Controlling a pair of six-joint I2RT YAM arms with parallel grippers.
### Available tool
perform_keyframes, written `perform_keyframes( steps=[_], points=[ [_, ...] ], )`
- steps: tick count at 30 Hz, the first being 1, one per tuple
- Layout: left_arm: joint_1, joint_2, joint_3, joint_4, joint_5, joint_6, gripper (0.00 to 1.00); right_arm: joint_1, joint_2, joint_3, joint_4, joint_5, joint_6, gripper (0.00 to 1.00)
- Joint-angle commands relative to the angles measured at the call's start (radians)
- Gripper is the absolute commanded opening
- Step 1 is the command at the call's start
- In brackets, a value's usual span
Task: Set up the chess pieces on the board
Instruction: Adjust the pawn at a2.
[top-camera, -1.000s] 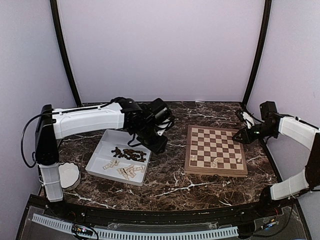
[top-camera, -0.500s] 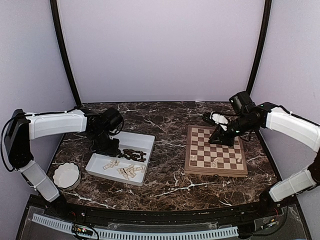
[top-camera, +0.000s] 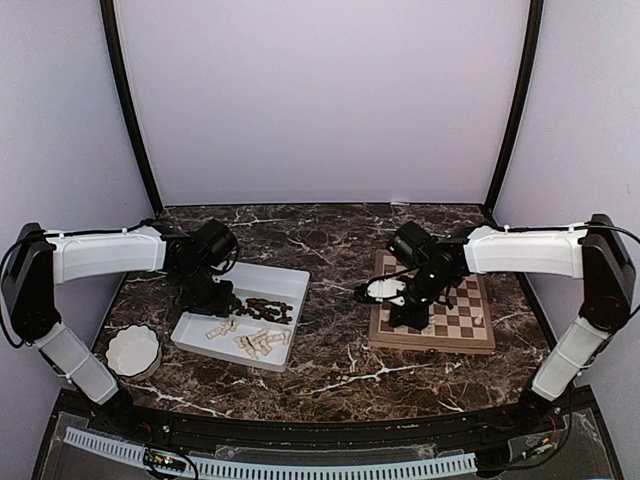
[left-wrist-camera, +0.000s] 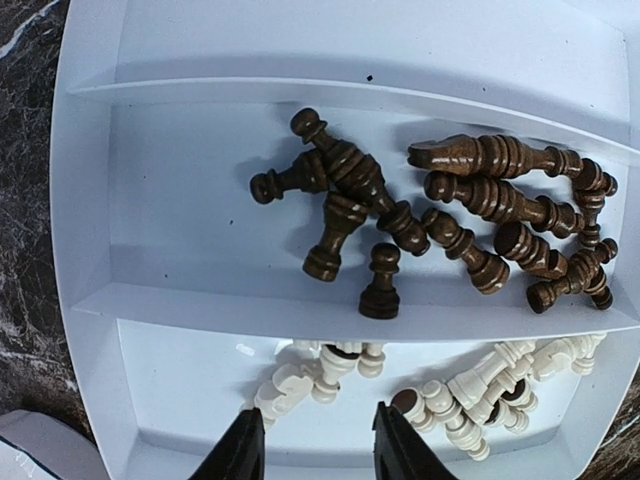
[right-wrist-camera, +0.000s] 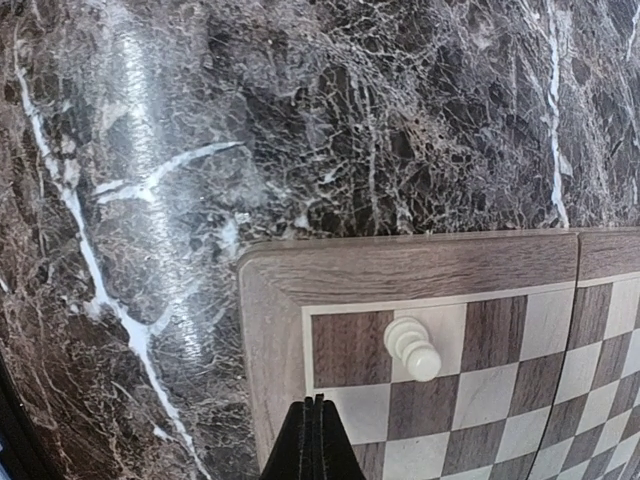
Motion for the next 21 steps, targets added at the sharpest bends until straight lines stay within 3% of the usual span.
perform_keyframes(
  steps=[1, 21],
  points=[
    [0.007, -0.033, -0.014, 0.017, 0.01, 0.0, 0.4, 0.015, 0.056, 0.06, 0.024, 0.066, 0.032, 0.0],
    [0.015, -0.028, -0.028, 0.05, 0.027, 0.004, 0.4, 0.013, 0.157, 0.095, 0.076, 0.145, 0.095, 0.0]
  ],
)
